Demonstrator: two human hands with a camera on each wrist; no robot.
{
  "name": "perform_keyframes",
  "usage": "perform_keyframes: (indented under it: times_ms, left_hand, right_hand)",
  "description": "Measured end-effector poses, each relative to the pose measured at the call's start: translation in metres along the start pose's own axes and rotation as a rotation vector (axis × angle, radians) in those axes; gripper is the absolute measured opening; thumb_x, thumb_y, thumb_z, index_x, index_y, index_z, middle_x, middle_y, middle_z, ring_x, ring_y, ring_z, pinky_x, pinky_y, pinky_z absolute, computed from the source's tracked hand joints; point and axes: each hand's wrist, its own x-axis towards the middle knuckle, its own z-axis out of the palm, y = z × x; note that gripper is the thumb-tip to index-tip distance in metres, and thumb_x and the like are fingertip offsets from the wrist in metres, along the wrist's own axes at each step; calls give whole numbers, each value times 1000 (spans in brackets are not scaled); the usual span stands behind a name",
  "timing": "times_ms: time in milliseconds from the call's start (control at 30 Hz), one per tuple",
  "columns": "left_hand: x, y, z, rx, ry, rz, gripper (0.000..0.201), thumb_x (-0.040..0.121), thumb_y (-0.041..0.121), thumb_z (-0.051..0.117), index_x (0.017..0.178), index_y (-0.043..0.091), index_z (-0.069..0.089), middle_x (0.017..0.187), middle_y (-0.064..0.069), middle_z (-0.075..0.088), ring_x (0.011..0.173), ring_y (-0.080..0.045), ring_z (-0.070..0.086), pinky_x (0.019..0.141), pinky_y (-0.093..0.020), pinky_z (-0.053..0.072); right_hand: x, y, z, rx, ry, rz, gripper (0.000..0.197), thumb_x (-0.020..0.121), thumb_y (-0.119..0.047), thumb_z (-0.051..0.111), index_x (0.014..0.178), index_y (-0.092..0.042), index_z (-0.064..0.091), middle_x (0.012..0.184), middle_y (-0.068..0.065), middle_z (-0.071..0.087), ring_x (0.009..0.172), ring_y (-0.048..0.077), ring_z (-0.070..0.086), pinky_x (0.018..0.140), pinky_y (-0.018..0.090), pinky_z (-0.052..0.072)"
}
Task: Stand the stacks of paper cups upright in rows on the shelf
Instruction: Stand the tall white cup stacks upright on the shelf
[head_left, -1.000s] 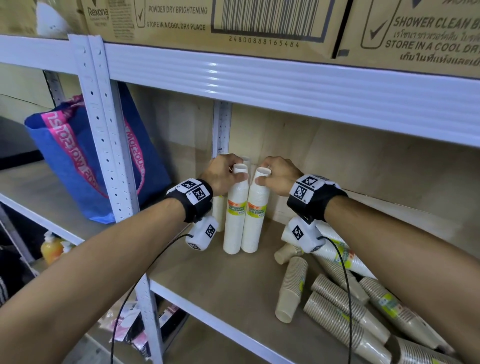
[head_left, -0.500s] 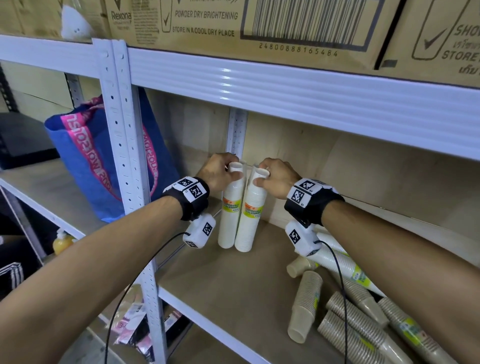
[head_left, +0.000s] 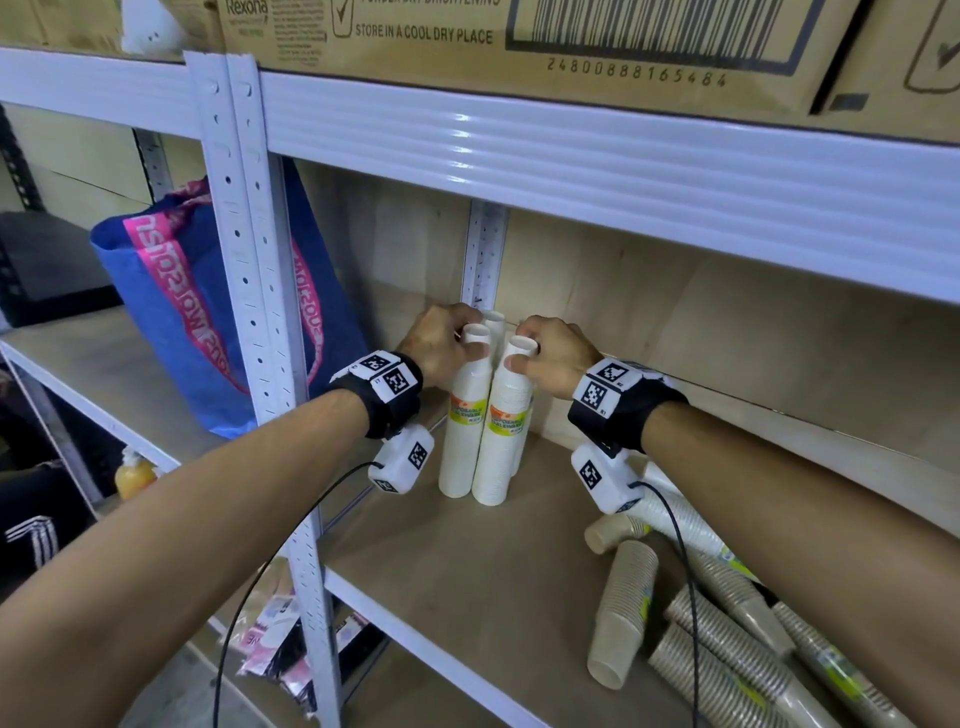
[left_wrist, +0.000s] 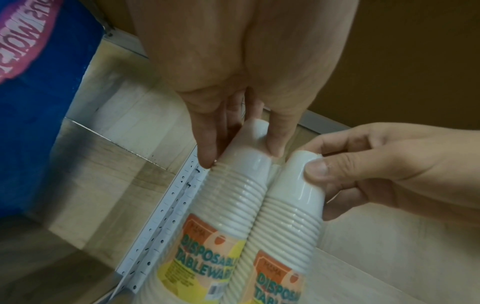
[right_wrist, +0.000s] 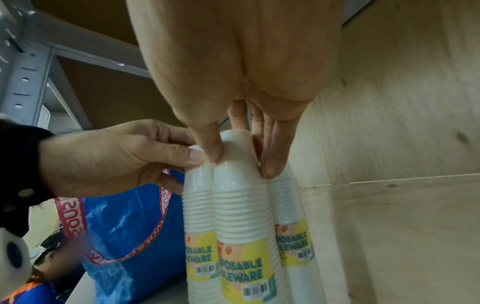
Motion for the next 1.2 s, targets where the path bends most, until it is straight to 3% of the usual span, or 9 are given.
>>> perform_keyframes:
  times_ms: [100,233,367,533,700,833,1067,1200]
  left_hand:
    - [3,5,-2,-1,7,-19,25,83,7,73,106,11,65,103,-3,67,99,-22,62,97,-41,51]
    - [8,21,-9,35,37,-54,51,84,17,76,131,11,58,114,-8,65,104,-22,63,95,-34,52]
    - [15,41,-16,32,74,1,54,80,23,80,129,17,60,110,-4,66,100,-20,65,92,-35,55]
    - [20,77,-8,27,64,77,51,81,26,79,128,17,62,109,-3,67,100,-21,66,93,-35,54]
    - [21,109,30,19,-45,143,47,80,26,78,125,22,63,108,-2,65,100,-17,64,84,-26,54]
    - [17,128,73,54,-169,194,49,82,24,76,128,20,62,113,-4,64,102,-18,63,91,-26,50]
    - [6,132,154,170,-491,226,55,79,36,79,129,22,60,115,1,62,101,-14,62,86,-24,49]
    - [-4,124,196,246,-601,232,55,79,39,78,129,24,59,118,2,59,106,-15,59,92,-28,48]
  right_hand:
    - [-1,-2,-3,6,14,4,31,82,-29,69,109,-17,60,105,4,66,94,24,62,75,31,47]
    - [-6,-4,-15,11,24,6,43,83,-32,71,121,-15,58,114,6,64,101,24,61,87,35,50]
    - [-15,6,-37,-21,18,18,45,84,-38,71,122,-17,58,107,4,64,99,21,61,80,28,44]
    - [-35,35,-75,-79,36,113,48,85,-40,70,126,-19,58,121,2,62,110,20,58,88,26,43]
    - [-65,82,-111,-144,25,242,48,82,-42,73,124,-23,57,123,2,60,109,20,58,86,28,43]
    - [-96,123,-129,-145,-9,355,51,79,-41,76,123,-23,58,116,1,61,102,16,57,85,27,44]
    - [-150,194,-137,-155,-77,517,54,77,-40,79,123,-24,57,105,-2,61,99,16,58,88,28,46]
    - [-176,228,-135,-173,-136,572,54,78,-41,77,125,-25,56,109,-1,63,102,16,59,89,28,46]
